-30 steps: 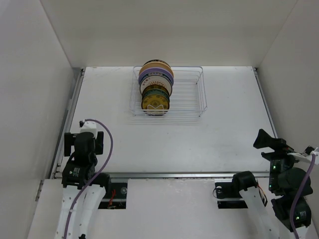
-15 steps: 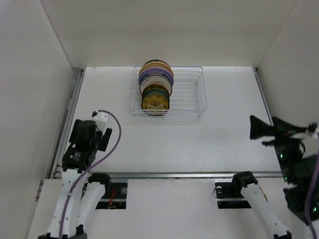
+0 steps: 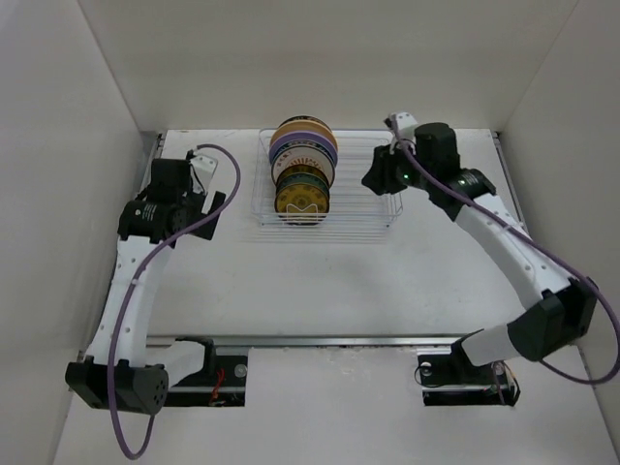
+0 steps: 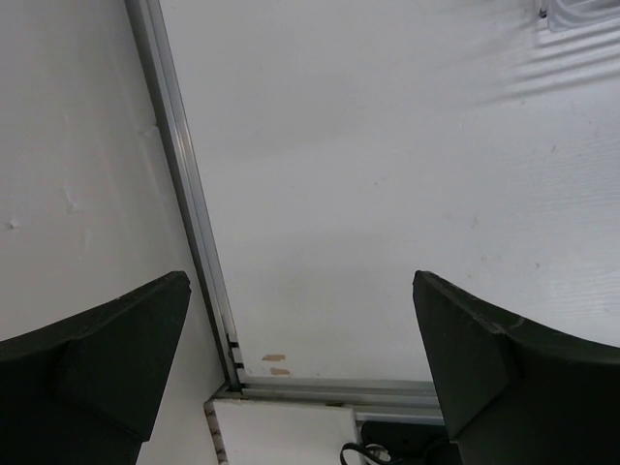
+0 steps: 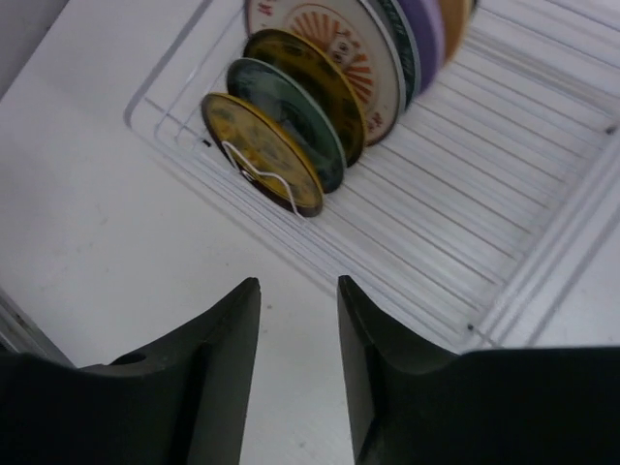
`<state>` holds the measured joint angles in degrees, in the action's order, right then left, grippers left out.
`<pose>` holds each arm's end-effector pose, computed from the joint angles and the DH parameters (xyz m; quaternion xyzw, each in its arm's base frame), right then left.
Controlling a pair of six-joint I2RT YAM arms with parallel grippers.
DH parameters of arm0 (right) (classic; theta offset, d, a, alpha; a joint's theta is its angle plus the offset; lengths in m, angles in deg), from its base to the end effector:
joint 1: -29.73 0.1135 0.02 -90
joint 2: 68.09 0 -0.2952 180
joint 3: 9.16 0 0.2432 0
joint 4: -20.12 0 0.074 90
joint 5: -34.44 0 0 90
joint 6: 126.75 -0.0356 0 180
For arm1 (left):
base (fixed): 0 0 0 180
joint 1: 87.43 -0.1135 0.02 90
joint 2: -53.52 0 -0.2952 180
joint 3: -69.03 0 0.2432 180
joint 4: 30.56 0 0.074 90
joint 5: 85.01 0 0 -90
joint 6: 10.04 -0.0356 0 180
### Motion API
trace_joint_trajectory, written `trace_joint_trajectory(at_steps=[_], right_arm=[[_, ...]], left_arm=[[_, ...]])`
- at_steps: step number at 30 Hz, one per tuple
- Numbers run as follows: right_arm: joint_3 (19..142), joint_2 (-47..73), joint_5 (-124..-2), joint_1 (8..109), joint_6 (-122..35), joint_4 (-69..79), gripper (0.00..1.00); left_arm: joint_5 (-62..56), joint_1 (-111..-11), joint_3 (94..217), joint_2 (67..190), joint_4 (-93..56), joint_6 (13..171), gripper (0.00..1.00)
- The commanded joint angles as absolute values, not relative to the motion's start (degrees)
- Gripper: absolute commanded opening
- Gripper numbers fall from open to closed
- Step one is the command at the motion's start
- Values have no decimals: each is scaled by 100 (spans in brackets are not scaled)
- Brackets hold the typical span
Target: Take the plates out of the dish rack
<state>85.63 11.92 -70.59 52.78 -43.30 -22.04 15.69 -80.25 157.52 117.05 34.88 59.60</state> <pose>0.2726 0.1260 0.4164 -0.1888 0.8285 0.2396 0.4696 0.1911 -0.0174 0.4096 0.1773 0.8874 0.1320 0.4045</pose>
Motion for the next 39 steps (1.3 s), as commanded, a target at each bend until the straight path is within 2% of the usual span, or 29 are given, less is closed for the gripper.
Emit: trace_joint_trajectory(at_steps=[1, 2, 8, 15, 22, 30, 39], right_arm=[[9283, 1792, -7130, 5741, -3650, -1736, 43], [9284, 1961, -7130, 5820, -3518, -1623, 48], [9968, 3365, -7138, 6295, -3174, -1306, 48], [11102, 4597, -7077, 6296, -3121, -1306, 48], [11288, 5055, -7077, 6296, -3121, -1253, 48], [11288, 5250, -7165, 6296, -3016, -1385, 36], [11086, 5197, -7104, 6296, -2901, -1446, 34]], left_arm=[[1351, -7996, 16231, 12056, 3752, 6282, 100], [1351, -7996, 16232, 12145, 3751, 6282, 100], [1351, -7996, 16513, 12769, 3575, 6755, 100], [1123, -7996, 16855, 13464, 3575, 6810, 100], [728, -7996, 17198, 14027, 3400, 6810, 100], [-449, -7996, 18437, 15555, 3400, 7582, 100], [-1135, -7943, 19036, 16549, 3567, 8023, 88]])
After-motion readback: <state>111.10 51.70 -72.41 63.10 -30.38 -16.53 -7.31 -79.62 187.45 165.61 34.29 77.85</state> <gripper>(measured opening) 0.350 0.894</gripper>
